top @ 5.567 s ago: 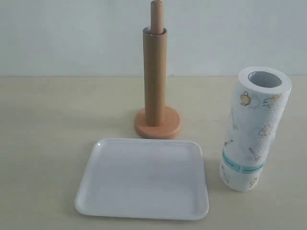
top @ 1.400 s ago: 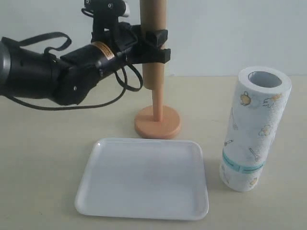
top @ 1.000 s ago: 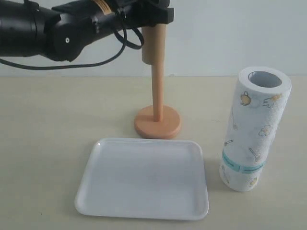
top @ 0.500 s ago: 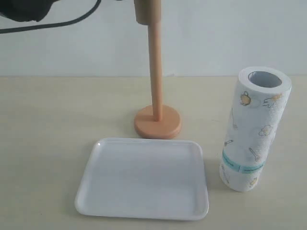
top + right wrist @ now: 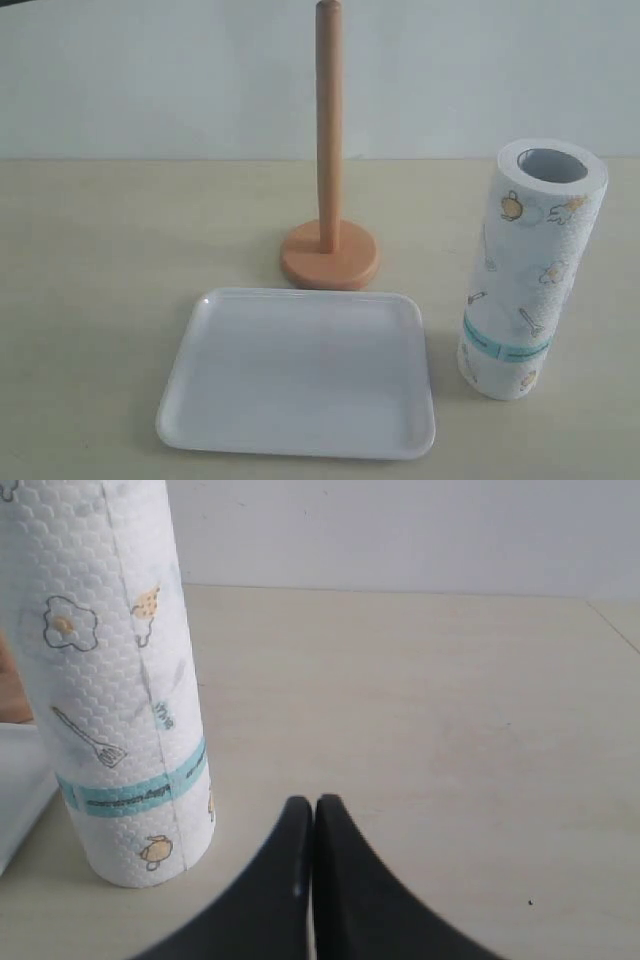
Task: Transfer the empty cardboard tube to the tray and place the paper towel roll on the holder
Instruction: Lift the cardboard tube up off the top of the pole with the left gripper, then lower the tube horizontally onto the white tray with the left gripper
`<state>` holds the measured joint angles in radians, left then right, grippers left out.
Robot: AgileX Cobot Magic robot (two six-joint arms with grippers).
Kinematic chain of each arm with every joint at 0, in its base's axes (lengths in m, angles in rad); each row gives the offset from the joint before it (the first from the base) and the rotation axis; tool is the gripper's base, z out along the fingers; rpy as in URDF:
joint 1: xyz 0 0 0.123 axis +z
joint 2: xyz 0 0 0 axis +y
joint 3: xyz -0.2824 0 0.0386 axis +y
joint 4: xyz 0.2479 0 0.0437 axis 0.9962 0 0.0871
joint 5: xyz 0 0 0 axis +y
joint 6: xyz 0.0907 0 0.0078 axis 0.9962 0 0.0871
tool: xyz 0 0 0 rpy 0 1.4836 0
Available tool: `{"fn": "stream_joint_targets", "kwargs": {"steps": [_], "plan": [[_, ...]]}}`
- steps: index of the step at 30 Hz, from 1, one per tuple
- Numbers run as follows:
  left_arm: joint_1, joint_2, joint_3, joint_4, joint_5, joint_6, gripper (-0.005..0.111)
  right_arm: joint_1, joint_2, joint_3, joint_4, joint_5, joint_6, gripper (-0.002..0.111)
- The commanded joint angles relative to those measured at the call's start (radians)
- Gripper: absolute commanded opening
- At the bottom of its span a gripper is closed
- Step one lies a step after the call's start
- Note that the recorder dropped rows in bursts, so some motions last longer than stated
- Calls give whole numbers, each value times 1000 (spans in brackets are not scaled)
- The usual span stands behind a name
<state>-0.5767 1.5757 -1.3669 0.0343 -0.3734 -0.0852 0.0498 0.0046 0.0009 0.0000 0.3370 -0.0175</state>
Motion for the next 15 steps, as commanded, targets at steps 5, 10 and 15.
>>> {"fn": "stream_joint_targets", "kwargs": {"steps": [5, 10, 15], "plan": [[-4, -180, -10, 245, 493, 1, 4, 3, -5, -1, 0, -3, -3, 0], [-6, -327, 61, 226, 848, 72, 4, 3, -5, -1, 0, -3, -3, 0], [-6, -407, 323, -2, 1168, 451, 4, 3, -5, -1, 0, -3, -3, 0]]}}
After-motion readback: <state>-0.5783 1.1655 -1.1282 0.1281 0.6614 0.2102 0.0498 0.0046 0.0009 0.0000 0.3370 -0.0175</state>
